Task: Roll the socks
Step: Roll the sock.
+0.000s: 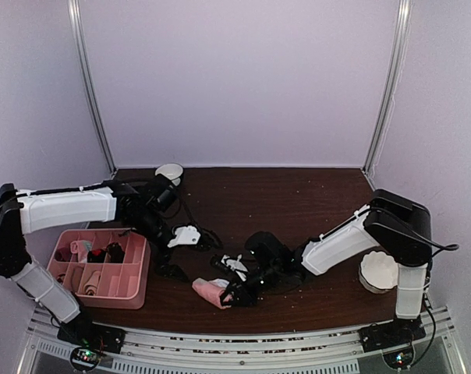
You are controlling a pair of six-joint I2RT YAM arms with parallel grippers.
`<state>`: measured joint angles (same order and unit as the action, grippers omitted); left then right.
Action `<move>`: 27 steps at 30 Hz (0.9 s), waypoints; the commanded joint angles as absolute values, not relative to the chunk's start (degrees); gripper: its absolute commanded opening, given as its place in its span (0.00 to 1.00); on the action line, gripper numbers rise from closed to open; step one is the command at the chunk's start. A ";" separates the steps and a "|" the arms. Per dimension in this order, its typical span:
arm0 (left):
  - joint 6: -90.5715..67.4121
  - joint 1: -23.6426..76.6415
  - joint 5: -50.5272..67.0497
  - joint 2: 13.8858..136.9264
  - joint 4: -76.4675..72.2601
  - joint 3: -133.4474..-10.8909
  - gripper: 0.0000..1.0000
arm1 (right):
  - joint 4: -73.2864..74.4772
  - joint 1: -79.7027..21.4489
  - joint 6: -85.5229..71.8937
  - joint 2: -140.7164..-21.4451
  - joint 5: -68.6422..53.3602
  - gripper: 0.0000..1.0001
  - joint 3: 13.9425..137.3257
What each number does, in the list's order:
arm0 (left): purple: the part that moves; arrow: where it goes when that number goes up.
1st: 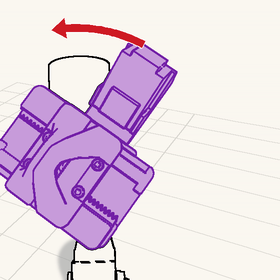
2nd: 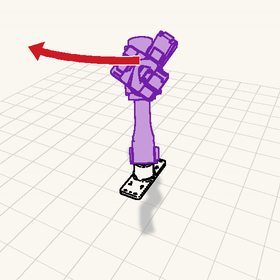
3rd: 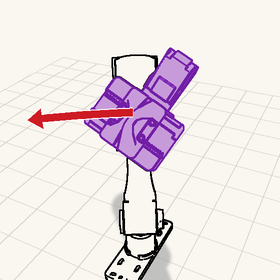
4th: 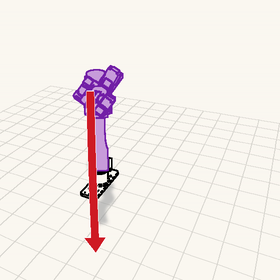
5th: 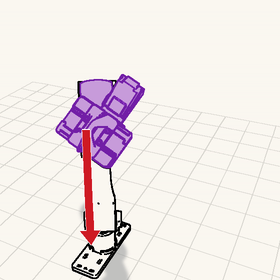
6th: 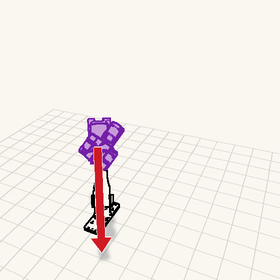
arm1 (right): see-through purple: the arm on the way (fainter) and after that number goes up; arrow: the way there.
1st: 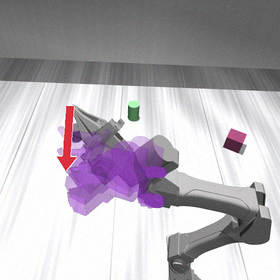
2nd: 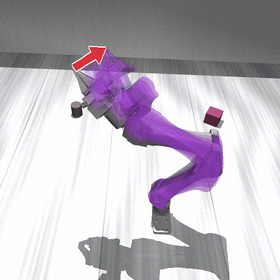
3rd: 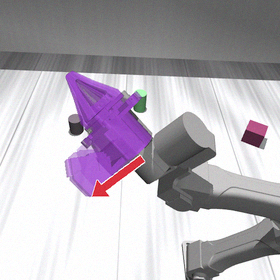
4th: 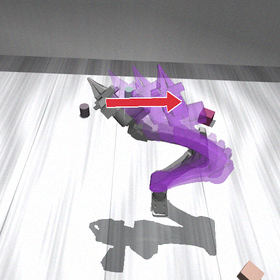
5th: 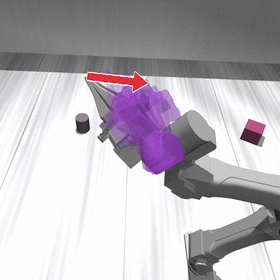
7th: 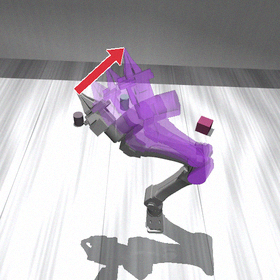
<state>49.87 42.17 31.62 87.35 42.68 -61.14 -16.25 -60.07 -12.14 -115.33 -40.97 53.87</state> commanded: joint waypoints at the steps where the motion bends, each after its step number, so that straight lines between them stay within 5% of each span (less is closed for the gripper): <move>1: 53.35 45.52 31.61 90.69 40.40 -59.87 0.98 | 4.85 -58.76 -14.93 -124.32 -30.90 0.00 46.76; 8: 48.41 46.37 33.83 98.82 36.00 -60.72 0.98 | -2.27 -58.76 -17.55 -122.80 -29.90 0.00 44.13; 12: 45.29 46.57 33.35 101.13 31.50 -61.22 0.87 | -7.25 -58.74 -18.75 -120.69 -29.21 0.00 42.78; 18: 44.51 47.48 34.97 105.52 33.01 -64.05 0.33 | -10.72 -58.75 -19.03 -118.20 -28.18 0.00 41.95; 23: 44.25 48.76 35.82 107.63 33.79 -64.82 0.26 | -17.05 -58.54 -21.26 -115.73 -28.28 0.00 40.36; 25: 44.31 48.78 36.30 108.11 34.49 -65.22 0.18 | -20.62 -58.56 -22.41 -114.81 -28.15 0.00 39.29; 27: 44.79 48.78 36.98 108.76 36.76 -66.67 0.00 | -23.61 -58.53 -23.39 -113.82 -27.65 0.00 38.53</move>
<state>45.39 47.70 34.72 106.39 34.39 -64.51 -31.73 -59.16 -21.52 -110.98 -36.29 43.27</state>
